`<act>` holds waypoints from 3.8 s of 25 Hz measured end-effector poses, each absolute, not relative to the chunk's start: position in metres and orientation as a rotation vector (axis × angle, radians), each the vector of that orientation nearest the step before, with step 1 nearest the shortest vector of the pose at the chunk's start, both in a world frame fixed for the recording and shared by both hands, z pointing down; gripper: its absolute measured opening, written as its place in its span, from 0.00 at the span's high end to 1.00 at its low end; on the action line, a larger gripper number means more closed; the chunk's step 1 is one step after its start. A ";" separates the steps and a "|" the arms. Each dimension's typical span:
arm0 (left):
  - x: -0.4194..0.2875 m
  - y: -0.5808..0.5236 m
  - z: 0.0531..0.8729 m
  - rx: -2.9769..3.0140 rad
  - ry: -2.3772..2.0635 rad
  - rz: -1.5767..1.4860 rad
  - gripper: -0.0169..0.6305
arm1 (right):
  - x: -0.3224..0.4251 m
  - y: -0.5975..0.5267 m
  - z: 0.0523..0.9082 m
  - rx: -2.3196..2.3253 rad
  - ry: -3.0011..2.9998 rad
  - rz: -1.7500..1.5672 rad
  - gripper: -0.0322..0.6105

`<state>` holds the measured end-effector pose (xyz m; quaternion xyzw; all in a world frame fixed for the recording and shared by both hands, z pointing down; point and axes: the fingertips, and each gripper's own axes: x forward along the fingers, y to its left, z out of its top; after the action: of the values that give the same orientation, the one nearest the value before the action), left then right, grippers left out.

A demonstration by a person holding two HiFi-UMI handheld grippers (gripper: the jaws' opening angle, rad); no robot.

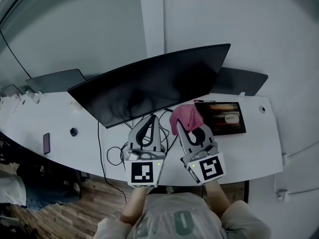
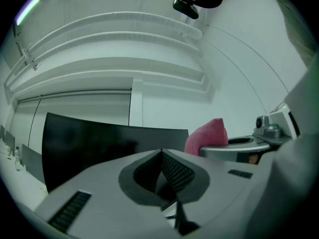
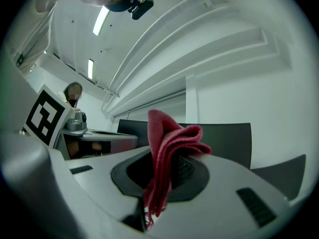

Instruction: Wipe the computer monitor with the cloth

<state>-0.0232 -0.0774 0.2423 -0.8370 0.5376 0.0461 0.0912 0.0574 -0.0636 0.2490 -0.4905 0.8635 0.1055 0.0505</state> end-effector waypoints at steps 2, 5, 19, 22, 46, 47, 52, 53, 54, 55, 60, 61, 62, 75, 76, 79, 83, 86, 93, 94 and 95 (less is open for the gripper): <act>-0.020 -0.083 0.244 -2.501 1.584 0.142 0.95 | 0.059 -0.069 0.251 -1.507 2.631 0.318 0.87; -0.013 -0.097 0.245 -2.523 1.561 0.149 0.95 | 0.061 -0.082 0.251 -1.519 2.622 0.314 0.87; 0.024 -0.136 0.241 -2.590 1.404 0.200 0.95 | 0.080 -0.121 0.251 -1.615 2.587 0.355 0.87; 0.030 -0.144 0.246 -2.612 1.380 0.202 0.95 | 0.092 -0.134 0.260 -1.672 2.578 0.358 0.87; 0.134 -0.237 0.360 -2.786 1.099 -0.027 0.95 | 0.293 -0.281 0.486 -2.306 2.300 -0.234 0.87; 0.134 -0.242 0.366 -2.828 1.148 0.019 0.95 | 0.294 -0.285 0.494 -2.308 2.299 -0.260 0.87; 0.142 -0.252 0.385 -2.795 1.075 -0.097 0.95 | 0.296 -0.302 0.523 -2.269 2.254 -0.405 0.87; 0.143 -0.252 0.387 -2.786 1.058 -0.124 0.95 | 0.296 -0.303 0.527 -2.260 2.238 -0.437 0.87; 0.144 -0.252 0.390 -2.786 1.051 -0.138 0.95 | 0.297 -0.305 0.531 -2.252 2.225 -0.462 0.87; 0.146 -0.253 0.392 -2.789 1.049 -0.144 0.95 | 0.297 -0.307 0.535 -2.247 2.215 -0.480 0.87; 0.144 -0.258 0.400 -2.797 1.067 -0.151 0.95 | 0.292 -0.317 0.543 -2.203 2.209 -0.524 0.87; 0.143 -0.259 0.401 -2.793 1.068 -0.158 0.95 | 0.290 -0.318 0.544 -2.180 2.197 -0.544 0.87; 0.142 -0.260 0.402 -2.788 1.069 -0.164 0.95 | 0.289 -0.318 0.544 -2.151 2.179 -0.568 0.87; 0.134 -0.259 0.403 -2.806 1.143 -0.100 0.95 | 0.265 -0.315 0.543 -1.977 2.138 -0.709 0.87; 0.131 -0.258 0.401 -2.798 1.137 -0.100 0.95 | 0.262 -0.315 0.542 -1.962 2.139 -0.718 0.87; 0.116 -0.252 0.396 -2.794 1.165 -0.063 0.95 | 0.246 -0.312 0.543 -1.904 2.140 -0.757 0.87; 0.085 -0.240 0.390 -2.802 1.268 0.016 0.95 | 0.224 -0.303 0.545 -1.830 2.099 -0.813 0.87; 0.056 -0.231 0.390 -2.782 1.319 0.001 0.95 | 0.205 -0.296 0.546 -1.805 2.094 -0.828 0.87; -0.011 -0.212 0.387 -2.681 1.394 -0.040 0.95 | 0.153 -0.283 0.545 -1.784 2.158 -0.829 0.87; -0.020 -0.210 0.388 -2.683 1.418 -0.037 0.95 | 0.145 -0.281 0.546 -1.780 2.166 -0.833 0.87; -0.029 -0.207 0.389 -2.690 1.448 -0.023 0.95 | 0.137 -0.279 0.546 -1.776 2.173 -0.836 0.87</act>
<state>-0.0292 -0.2070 0.3892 -0.8797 0.4736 -0.0075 0.0432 0.1366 -0.2791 0.5462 -0.6029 0.7380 -0.2839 0.1063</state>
